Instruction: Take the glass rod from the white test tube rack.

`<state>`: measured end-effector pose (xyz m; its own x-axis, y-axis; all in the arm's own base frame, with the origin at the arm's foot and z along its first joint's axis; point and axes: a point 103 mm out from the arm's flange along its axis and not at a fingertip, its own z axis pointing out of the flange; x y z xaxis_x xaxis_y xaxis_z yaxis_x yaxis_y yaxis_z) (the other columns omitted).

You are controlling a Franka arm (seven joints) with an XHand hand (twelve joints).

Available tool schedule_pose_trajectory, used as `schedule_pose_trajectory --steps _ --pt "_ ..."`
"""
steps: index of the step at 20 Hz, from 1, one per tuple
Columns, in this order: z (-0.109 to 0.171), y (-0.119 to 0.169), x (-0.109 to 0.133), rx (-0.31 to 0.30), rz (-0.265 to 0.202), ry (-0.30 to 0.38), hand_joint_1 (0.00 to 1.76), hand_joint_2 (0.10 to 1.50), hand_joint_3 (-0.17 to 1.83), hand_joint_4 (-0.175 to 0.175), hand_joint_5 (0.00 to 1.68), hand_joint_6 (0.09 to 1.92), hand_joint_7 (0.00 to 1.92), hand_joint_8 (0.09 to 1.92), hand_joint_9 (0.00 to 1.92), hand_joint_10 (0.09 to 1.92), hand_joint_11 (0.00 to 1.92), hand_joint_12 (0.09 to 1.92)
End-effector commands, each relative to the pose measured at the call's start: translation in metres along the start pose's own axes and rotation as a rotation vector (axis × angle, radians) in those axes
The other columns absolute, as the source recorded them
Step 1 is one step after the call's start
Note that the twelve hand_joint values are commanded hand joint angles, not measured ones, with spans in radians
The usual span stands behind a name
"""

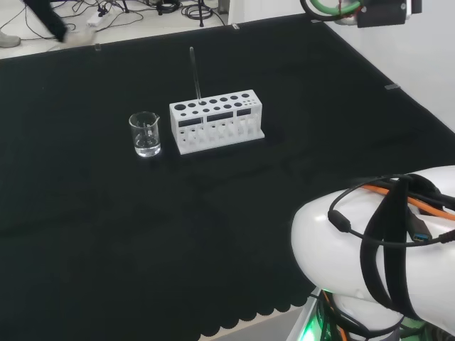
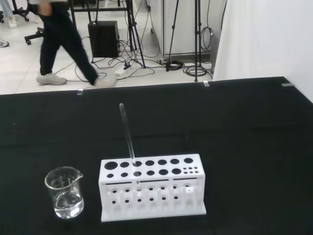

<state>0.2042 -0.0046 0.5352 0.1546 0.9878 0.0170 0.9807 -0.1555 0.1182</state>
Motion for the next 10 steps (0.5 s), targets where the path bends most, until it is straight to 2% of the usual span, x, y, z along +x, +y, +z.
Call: schedule_pose_trajectory --steps 1,10 --pt "-0.007 0.010 0.016 -0.016 -0.024 -0.005 0.57 0.93 0.37 -0.112 0.06 0.09 0.00 0.68 0.08 0.86 0.00 1.33" --pt "0.007 0.053 0.038 -0.018 -0.083 0.000 0.58 0.92 0.39 -0.116 0.10 0.09 0.04 0.78 0.16 0.85 0.01 1.44"
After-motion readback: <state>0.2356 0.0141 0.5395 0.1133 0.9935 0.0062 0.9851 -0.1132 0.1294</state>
